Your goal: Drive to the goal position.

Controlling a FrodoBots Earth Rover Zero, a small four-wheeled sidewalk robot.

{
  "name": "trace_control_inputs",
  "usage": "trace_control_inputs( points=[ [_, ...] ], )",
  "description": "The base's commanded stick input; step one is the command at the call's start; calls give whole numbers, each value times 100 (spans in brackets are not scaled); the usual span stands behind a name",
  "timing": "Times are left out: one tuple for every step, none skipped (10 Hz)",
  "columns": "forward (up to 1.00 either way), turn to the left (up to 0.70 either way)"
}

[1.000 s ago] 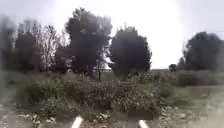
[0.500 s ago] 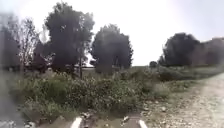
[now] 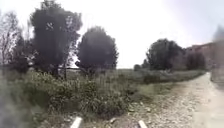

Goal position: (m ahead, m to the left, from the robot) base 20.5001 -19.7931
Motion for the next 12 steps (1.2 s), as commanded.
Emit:
trace_control_inputs(
  points=[
    [0, -85],
    [0, -85],
    [0, -85],
    [0, -85],
    [0, -85],
    [0, -85],
    [0, -85],
    [0, -85],
    [0, -85],
    [0, -85],
    [0, -85],
    [0, -85]
  ],
)
